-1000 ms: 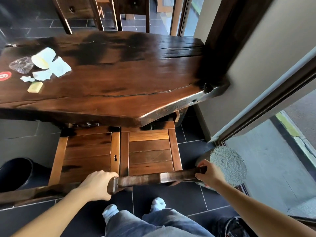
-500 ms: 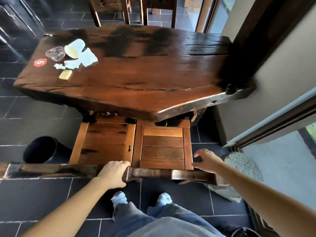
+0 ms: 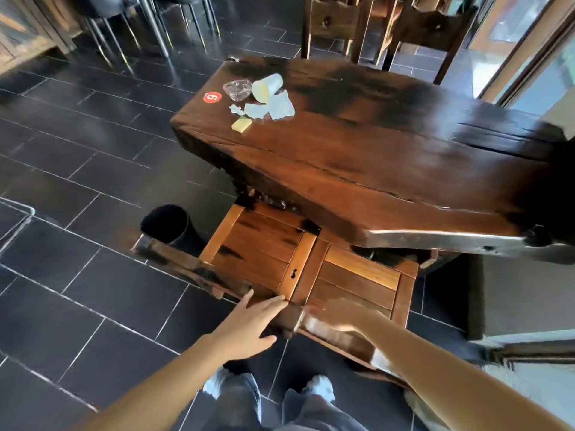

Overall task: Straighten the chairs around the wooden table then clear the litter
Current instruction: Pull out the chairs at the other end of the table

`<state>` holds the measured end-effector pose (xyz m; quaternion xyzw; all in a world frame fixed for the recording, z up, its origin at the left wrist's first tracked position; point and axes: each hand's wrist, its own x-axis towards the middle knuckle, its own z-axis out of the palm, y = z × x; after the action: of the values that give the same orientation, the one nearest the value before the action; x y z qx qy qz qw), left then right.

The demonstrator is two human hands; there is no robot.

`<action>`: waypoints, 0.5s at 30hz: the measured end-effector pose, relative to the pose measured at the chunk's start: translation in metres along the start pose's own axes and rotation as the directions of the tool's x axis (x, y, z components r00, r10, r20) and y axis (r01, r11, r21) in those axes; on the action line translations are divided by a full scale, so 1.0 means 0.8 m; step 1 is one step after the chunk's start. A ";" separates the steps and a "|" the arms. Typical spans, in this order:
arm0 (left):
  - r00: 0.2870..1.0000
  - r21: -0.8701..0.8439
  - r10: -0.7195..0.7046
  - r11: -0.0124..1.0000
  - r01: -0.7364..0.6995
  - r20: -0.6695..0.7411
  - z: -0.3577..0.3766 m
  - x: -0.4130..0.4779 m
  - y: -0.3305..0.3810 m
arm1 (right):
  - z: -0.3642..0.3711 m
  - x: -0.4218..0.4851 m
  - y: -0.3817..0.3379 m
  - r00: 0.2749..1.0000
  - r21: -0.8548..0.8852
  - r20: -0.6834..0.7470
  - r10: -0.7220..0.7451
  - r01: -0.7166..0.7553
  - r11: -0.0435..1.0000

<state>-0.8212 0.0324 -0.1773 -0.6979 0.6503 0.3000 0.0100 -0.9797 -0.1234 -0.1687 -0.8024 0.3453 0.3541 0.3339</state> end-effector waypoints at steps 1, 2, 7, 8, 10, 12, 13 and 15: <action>0.999 0.023 -0.014 1.000 0.015 -0.029 0.002 -0.006 -0.010 | -0.006 0.002 -0.012 0.999 0.024 -0.029 -0.018 0.018 1.000; 0.996 0.044 -0.049 0.998 0.052 -0.071 0.001 -0.011 -0.020 | -0.010 0.005 -0.027 0.996 0.049 -0.087 -0.030 0.035 0.998; 0.917 0.049 -0.229 0.965 0.259 -0.328 -0.039 -0.051 -0.099 | -0.021 0.023 -0.133 0.910 -0.118 -0.316 -0.267 0.242 0.963; 0.880 0.032 -0.277 0.949 0.313 -0.386 -0.052 -0.065 -0.124 | -0.025 0.028 -0.164 0.868 -0.184 -0.356 -0.346 0.297 0.937; 0.788 0.012 -0.356 0.908 0.418 -0.503 -0.078 -0.095 -0.171 | -0.038 0.035 -0.228 0.781 -0.271 -0.426 -0.457 0.372 0.888; 0.709 -0.021 -0.427 0.863 0.504 -0.562 -0.103 -0.130 -0.210 | -0.051 0.044 -0.292 0.700 -0.368 -0.457 -0.549 0.413 0.833; 0.671 -0.046 -0.463 0.841 0.540 -0.579 -0.113 -0.149 -0.228 | -0.056 0.051 -0.323 0.665 -0.418 -0.462 -0.587 0.420 0.805; 0.585 -0.097 -0.514 0.797 0.597 -0.627 -0.131 -0.188 -0.266 | -0.064 0.069 -0.383 0.593 -0.497 -0.477 -0.649 0.427 0.755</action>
<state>-0.5807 0.1585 -0.1064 -0.9219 0.3811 -0.0085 -0.0692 -0.6919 -0.0160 -0.0963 -0.9825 0.1074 0.0004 0.1524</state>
